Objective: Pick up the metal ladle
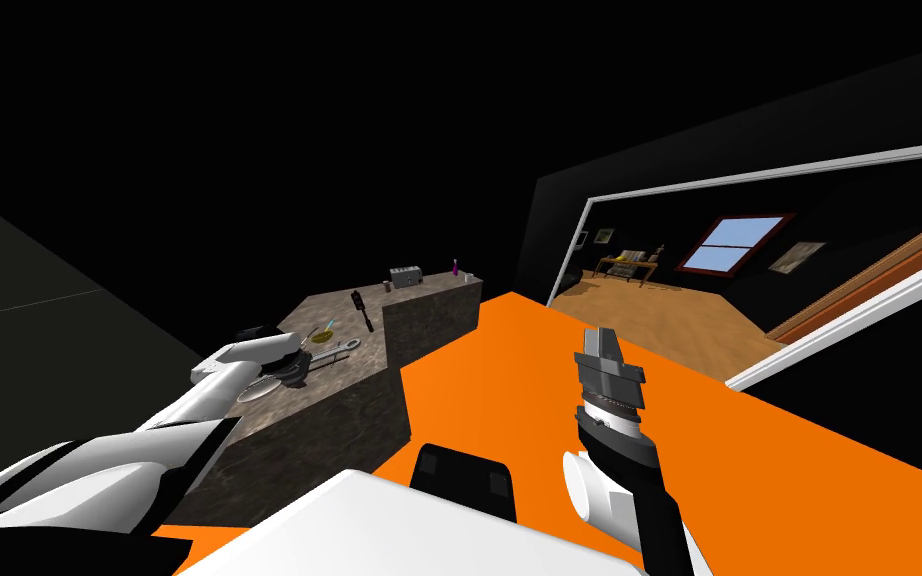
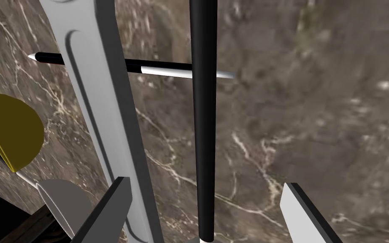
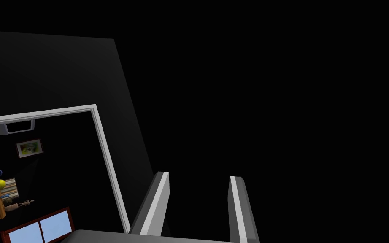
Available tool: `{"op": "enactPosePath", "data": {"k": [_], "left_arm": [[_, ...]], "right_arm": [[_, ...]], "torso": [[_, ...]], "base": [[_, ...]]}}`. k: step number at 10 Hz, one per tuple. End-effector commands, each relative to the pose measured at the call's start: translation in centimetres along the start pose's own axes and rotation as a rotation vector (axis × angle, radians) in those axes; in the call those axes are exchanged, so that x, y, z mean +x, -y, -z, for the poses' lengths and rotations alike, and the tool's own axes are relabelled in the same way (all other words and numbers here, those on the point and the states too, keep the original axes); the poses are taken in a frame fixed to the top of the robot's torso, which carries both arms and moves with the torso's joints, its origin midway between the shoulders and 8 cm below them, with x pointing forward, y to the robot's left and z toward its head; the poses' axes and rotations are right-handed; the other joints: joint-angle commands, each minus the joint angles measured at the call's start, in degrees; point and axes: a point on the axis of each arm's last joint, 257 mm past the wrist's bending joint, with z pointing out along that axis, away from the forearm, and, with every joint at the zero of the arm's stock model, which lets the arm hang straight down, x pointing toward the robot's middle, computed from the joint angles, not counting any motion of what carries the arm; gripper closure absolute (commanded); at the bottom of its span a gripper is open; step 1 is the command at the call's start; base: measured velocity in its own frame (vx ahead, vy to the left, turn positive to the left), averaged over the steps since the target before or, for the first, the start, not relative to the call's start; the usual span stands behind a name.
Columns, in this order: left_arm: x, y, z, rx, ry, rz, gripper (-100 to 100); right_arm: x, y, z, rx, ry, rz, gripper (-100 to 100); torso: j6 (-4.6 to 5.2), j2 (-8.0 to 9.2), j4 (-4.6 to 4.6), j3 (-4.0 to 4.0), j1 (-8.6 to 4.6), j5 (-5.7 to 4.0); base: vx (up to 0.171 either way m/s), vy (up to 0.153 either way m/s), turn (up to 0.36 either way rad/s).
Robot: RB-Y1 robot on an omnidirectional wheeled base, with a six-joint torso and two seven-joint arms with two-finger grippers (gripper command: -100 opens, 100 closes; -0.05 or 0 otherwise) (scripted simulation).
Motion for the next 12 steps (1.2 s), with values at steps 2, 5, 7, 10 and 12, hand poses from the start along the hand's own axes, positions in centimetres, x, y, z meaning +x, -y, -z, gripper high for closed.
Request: {"op": "enactPosePath", "data": {"k": [2,5,7,10,12], "left_arm": [[0.0,0.0,0.0,0.000,0.000,0.000,100],[0.0,0.1,0.0,0.002,-0.001,0.001,100],[-0.4,-0.9,0.0,-0.003,-0.006,0.038,100],[-1.5,-2.3,0.2,-0.002,0.002,0.056,100],[-2.0,-3.3,0.4,-0.004,-0.003,0.089,100]], "right_arm": [[0.0,0.0,0.0,0.000,0.000,0.000,0],[0.0,0.0,0.0,0.000,0.000,0.000,0],[0.0,0.0,0.0,0.000,0.000,0.000,0],[0.0,0.0,0.0,0.000,0.000,0.000,0],[0.0,0.0,0.0,0.000,0.000,0.000,0]], "torso": [[0.00,-0.02,-0.01,-0.01,0.02,0.01],[0.01,-0.06,-0.04,-0.05,0.04,0.03],[0.02,-0.06,-0.05,-0.05,0.03,0.03],[0.03,-0.27,-0.08,-0.17,0.22,0.07],[-0.03,-0.19,-0.10,-0.14,0.19,0.09]], "base": [[0.000,0.000,0.000],[0.000,0.000,0.000],[0.021,0.016,-0.029],[0.056,0.042,-0.039],[0.033,0.021,-0.024]]}}
